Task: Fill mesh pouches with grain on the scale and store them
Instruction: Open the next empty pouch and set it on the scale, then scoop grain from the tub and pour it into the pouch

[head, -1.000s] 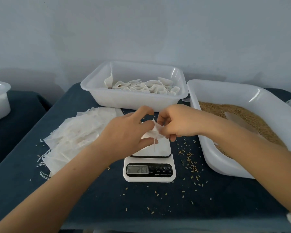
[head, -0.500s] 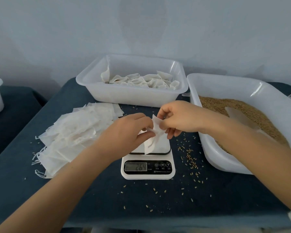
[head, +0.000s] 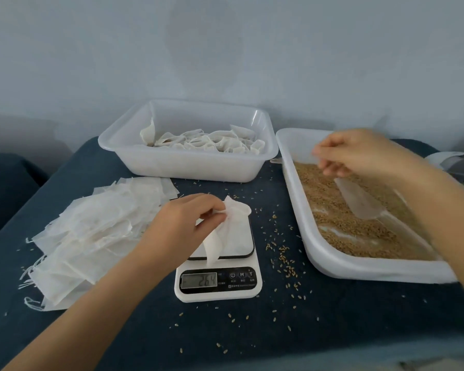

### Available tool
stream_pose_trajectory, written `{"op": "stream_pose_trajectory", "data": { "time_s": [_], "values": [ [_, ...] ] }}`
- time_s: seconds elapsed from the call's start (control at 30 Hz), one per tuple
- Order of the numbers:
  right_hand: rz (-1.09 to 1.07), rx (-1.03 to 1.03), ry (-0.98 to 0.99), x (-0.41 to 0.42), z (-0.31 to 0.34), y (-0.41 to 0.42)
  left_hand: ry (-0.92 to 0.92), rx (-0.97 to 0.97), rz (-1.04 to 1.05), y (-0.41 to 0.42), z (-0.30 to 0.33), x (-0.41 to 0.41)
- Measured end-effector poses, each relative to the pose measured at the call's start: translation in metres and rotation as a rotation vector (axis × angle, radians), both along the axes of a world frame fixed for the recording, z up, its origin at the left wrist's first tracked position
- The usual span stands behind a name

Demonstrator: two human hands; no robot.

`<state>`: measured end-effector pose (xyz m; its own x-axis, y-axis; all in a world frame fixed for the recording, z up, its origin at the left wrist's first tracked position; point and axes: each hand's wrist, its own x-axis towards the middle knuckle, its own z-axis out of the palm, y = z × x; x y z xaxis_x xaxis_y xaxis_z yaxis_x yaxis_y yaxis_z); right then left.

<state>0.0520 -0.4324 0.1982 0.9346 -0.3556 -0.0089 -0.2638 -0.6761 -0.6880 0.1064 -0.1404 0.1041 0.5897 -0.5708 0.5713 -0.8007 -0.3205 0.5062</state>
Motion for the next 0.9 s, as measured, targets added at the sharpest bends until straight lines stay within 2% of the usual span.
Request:
{"op": "stream_pose_trajectory", "data": {
  "time_s": [0.07, 0.13, 0.23, 0.3, 0.43, 0.6, 0.77, 0.9],
  "values": [
    [-0.087, -0.279, 0.14, -0.007, -0.003, -0.046, -0.012, -0.001, -0.001, -0.002, 0.0, 0.0],
    [-0.103, -0.531, 0.426, -0.015, -0.016, -0.081, -0.014, 0.009, 0.002, -0.006, 0.0, 0.0],
    [-0.09, -0.669, 0.803, -0.033, -0.039, -0.111, -0.015, 0.019, -0.023, -0.015, 0.0, -0.002],
    [-0.102, -0.697, 0.888, -0.043, -0.05, -0.118, -0.021, 0.023, -0.039, -0.021, 0.001, -0.003],
    [-0.072, -0.719, 0.916, -0.051, -0.068, -0.121, -0.037, 0.035, -0.051, -0.032, 0.002, -0.006],
    [-0.087, -0.68, 0.75, -0.053, -0.074, -0.12, -0.037, 0.051, -0.048, -0.038, 0.001, -0.012],
    [-0.056, -0.526, 0.531, -0.06, -0.044, -0.13, -0.047, 0.049, -0.045, -0.039, 0.001, -0.011],
    [0.021, -0.547, 0.589, -0.08, -0.012, -0.149, -0.072, 0.043, -0.041, -0.042, 0.003, -0.011]
  ]
}}
